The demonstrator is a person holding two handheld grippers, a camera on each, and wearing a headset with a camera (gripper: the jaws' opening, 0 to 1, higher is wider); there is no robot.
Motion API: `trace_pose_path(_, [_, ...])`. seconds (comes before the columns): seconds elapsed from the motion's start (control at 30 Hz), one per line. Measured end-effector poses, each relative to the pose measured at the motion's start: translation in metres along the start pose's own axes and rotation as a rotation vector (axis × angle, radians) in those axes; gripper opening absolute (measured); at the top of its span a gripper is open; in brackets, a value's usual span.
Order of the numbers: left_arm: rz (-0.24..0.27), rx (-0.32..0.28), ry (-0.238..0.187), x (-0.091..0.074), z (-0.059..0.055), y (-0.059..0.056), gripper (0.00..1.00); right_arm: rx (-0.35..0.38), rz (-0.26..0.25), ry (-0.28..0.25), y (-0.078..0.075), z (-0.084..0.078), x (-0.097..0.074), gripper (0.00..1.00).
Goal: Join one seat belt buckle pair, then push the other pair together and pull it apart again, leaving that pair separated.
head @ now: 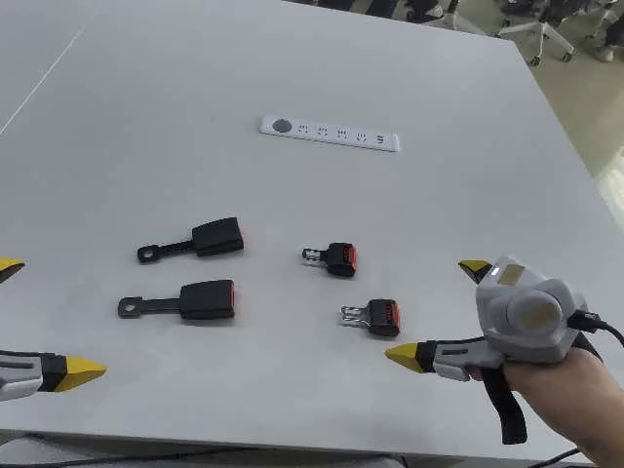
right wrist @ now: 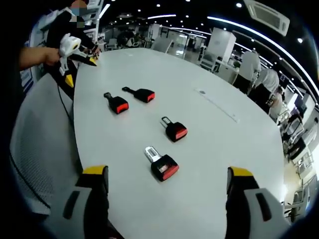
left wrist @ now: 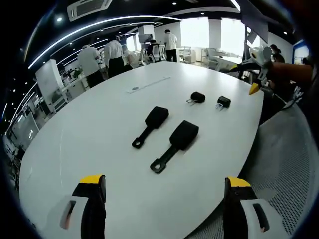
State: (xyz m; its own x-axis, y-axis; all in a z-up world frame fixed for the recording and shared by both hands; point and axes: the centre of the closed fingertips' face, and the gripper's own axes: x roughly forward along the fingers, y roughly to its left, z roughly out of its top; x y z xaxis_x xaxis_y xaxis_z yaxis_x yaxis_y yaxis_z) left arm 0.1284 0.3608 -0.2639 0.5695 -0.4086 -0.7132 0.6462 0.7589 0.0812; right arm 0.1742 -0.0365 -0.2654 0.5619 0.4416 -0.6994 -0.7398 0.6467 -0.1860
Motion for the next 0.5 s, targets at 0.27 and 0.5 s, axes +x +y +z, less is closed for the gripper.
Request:
trace_pose_path(0.27, [0.005,-0.002,-0.001,-0.0013,-0.0011,0.0023,1.00,0.000,0.000,0.000,0.0011,0.0016,0.0005,1.00])
trace_pose_path(0.5, [0.010,0.003,-0.003,-0.0017,0.0031,0.0054,1.00,-0.009,-0.002,-0.004,-0.0030,0.0061,0.0008,1.00])
